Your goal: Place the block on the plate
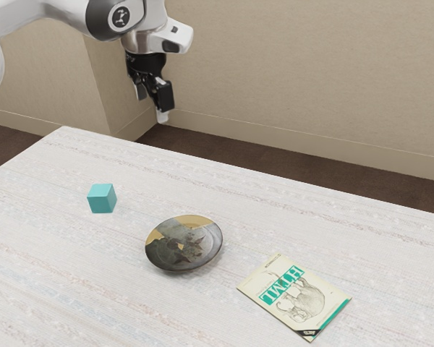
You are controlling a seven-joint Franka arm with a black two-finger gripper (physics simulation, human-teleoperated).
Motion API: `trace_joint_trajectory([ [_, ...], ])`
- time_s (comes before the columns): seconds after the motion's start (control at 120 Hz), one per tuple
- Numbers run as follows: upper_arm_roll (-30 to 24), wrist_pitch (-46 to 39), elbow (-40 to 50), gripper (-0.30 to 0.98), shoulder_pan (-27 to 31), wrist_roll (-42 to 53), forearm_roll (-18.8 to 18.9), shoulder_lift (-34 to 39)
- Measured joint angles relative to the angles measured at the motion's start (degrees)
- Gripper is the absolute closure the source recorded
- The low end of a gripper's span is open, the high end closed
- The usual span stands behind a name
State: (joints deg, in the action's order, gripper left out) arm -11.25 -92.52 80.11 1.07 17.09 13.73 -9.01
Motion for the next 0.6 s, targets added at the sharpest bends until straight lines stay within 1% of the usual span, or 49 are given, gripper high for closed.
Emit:
trace_joint_trajectory([
  [0.067, 0.07, -0.2, 0.02, 0.0, 0.05, 1.34, 0.37, -0.42],
  [0.125, 0.21, -0.37, 0.04, 0.0, 0.64, 2.39, 0.71, -3.34],
  [0.225, 0.32, -0.7, 0.19, 0.0, 4.46, 3.96, 1.0, -7.91],
  [0.3, 0.35, -1.19, 0.26, 0.0, 6.94, 4.98, 1.11, -9.93],
  [0.5, 3.08, -4.61, 1.06, 0.0, 8.66, 7.09, 0.57, -15.8],
  [0.6, 5.4, -7.23, 2.78, 0.0, 9.58, 7.39, -0.35, -16.8],
])
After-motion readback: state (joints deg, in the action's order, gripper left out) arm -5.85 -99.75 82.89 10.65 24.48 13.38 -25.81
